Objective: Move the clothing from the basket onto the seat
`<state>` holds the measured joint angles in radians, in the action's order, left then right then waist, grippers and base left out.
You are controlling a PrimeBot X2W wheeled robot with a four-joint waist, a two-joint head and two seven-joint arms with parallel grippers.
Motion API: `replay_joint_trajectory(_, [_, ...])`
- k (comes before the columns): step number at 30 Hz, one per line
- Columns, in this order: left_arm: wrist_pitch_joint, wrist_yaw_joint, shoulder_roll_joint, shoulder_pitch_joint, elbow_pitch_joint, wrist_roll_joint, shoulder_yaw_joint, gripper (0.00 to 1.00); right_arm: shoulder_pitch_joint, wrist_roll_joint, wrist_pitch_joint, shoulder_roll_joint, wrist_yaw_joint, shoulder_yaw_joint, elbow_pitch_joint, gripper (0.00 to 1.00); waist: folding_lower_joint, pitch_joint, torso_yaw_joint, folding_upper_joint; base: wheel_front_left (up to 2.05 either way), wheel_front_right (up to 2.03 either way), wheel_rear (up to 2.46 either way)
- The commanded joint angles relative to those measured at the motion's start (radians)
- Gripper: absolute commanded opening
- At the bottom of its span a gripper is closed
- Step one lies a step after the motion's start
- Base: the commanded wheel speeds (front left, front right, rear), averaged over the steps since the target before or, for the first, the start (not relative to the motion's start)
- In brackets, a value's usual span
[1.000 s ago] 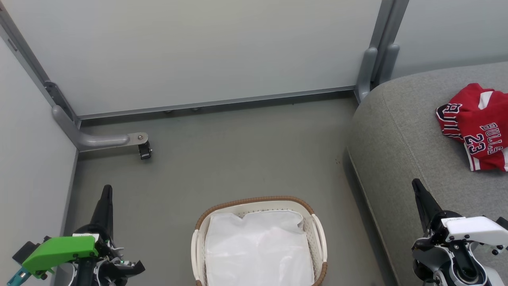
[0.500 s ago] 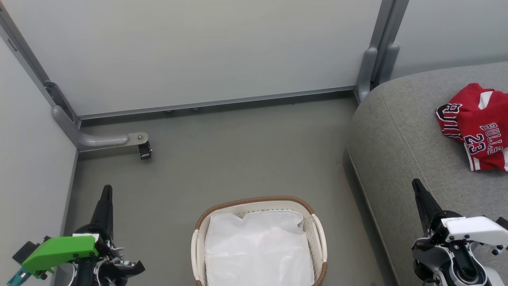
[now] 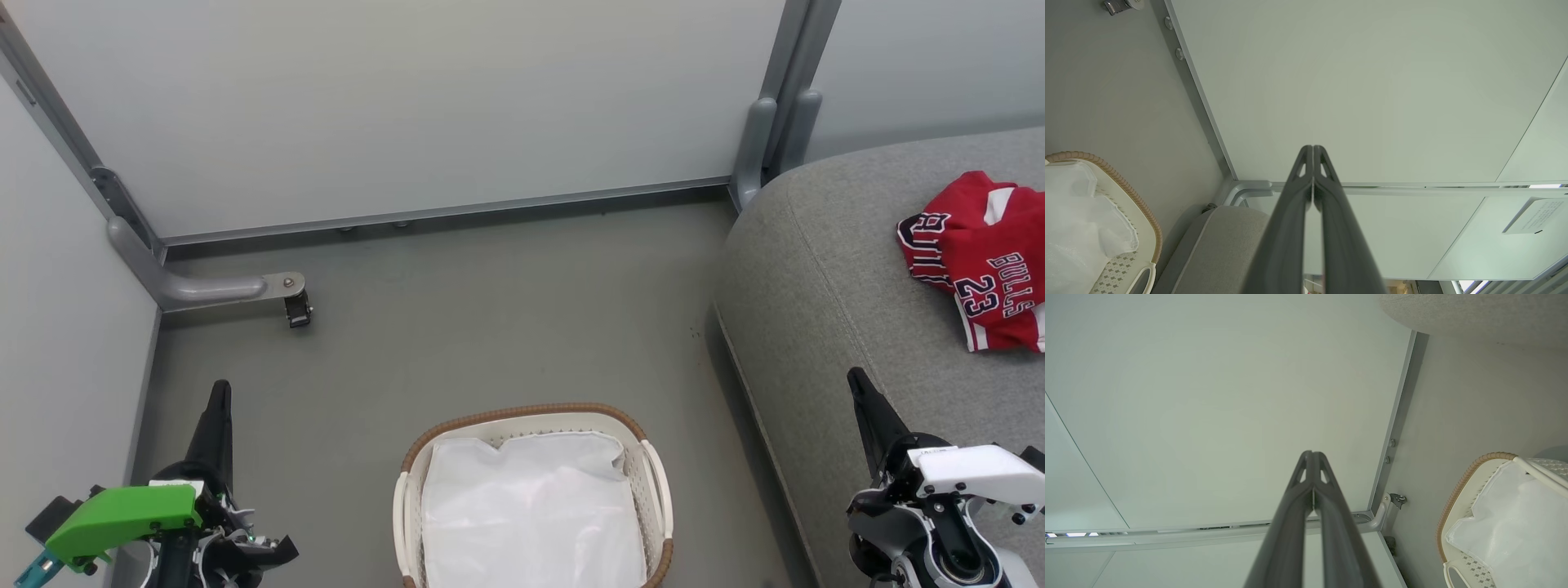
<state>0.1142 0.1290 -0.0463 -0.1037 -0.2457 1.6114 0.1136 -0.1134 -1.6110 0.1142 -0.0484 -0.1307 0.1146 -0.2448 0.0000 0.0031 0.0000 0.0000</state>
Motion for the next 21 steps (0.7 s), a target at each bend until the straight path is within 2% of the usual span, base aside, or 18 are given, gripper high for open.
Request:
replay_joint_trajectory(1, [0.003,0.005,-0.007,-0.011,0.002,0.003,0.002,0.0,0.01,-0.004,0.003,-0.003,0.0,0.002,0.003,0.0,0.0,0.0,0.0,0.0,0.0,0.0,0.0])
replay_joint_trajectory(21, [0.003,0.005,-0.007,-0.011,0.002,0.003,0.002,0.0,0.01,-0.004,0.003,-0.003,0.0,0.002,0.003,0.0,0.0,0.0,0.0,0.0,0.0,0.0,0.0])
